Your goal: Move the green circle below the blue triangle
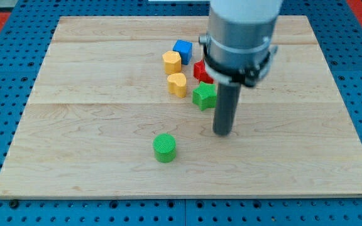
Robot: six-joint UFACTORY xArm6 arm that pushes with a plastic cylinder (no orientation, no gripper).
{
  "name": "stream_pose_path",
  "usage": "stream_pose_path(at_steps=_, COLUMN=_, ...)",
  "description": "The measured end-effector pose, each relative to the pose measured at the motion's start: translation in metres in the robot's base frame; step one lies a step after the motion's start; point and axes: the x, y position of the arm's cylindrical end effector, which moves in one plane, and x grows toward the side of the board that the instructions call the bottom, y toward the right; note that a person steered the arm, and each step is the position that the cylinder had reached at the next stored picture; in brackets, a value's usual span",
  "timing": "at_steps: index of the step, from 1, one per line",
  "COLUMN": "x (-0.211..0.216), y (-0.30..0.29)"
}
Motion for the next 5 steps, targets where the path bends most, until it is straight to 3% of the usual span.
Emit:
stream_pose_path(at_steps=1, x=0.06, y=0.007)
stream_pose_path(at_steps=2, x=0.086, y=-0.097)
stream_pose_path(at_steps=3, x=0.059, y=-0.14)
stream_pose_path(at_steps=5, x=-0.006, y=-0.059)
